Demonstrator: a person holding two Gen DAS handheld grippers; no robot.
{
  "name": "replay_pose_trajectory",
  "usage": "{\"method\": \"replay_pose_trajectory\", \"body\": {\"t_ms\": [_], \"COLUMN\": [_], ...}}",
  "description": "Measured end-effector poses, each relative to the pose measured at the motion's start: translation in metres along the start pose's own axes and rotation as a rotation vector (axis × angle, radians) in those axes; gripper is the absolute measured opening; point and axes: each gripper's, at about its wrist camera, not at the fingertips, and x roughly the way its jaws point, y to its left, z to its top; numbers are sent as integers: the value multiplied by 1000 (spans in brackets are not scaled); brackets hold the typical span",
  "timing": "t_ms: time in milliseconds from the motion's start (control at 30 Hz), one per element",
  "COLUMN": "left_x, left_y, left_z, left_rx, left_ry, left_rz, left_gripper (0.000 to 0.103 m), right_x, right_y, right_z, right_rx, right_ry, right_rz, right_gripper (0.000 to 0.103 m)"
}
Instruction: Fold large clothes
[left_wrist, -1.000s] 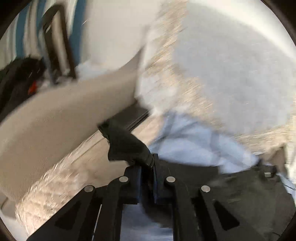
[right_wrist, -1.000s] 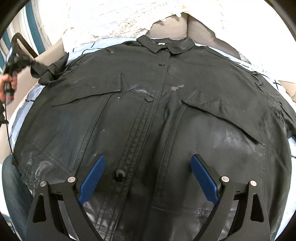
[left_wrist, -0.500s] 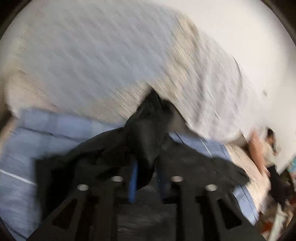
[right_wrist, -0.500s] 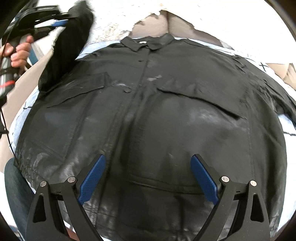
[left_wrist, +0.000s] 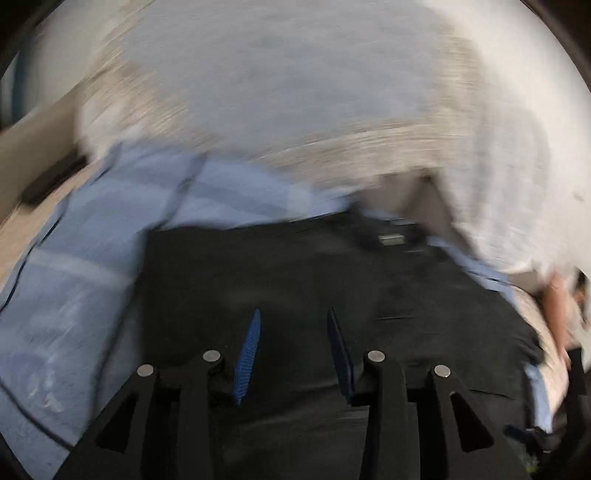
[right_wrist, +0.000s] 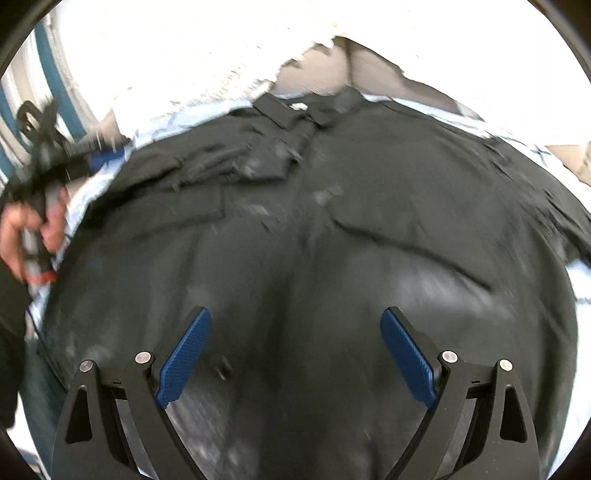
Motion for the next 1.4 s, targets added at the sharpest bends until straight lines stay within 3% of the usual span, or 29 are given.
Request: {"method": "replay_pose_trajectory", "body": {"t_ms": [67,100,167,367,467,633,800,900,1000,1133,1200,1333,1400], "left_x": [18,25,22,33,35,34,8,-18,-45,-51,-40,-38,-35], "left_y": [28,39,51,37,45,49,30,12,-3,1,18,24,18], "left_z": [-11,-17,-23,-19,-16,-16,-26,-41,-63,-87,-94,-94,-97], "left_rx": [-41,-54,-100,-33,-42,-37,42,79,128,181,148,145,171], "left_ry": [41,39,19,31,36,39,7,3,-23,10,73,54,55], "left_rz": [65,75,43,114,100,85,133,123,109,163,209,199,231], "left_gripper": [37,31,26,27,27,30,37,39,58,60,60,60,60], "right_x": [11,18,32,91,133,131,85,53,25,-4,-15,-23,-30], "right_y": [9,13,16,11,6,10,-1,-16,-32,-65,-92,-154,-179], "right_z": [23,35,59,117,121,118,99,74,44,9,-4,-30,-41], "right_rx": [-24,-30,-29,40,79,33,37,56,65,87,136,311,405], "right_ry": [-27,-38,-53,-49,56,53,4,-12,-28,-36,-38,-18,-30], "right_rz": [30,38,45,90,106,85,75,59,35,-43,-81,-165,-121], "right_gripper": [74,71,60,57,57,57,57,57,57,57,57,56,52]}}
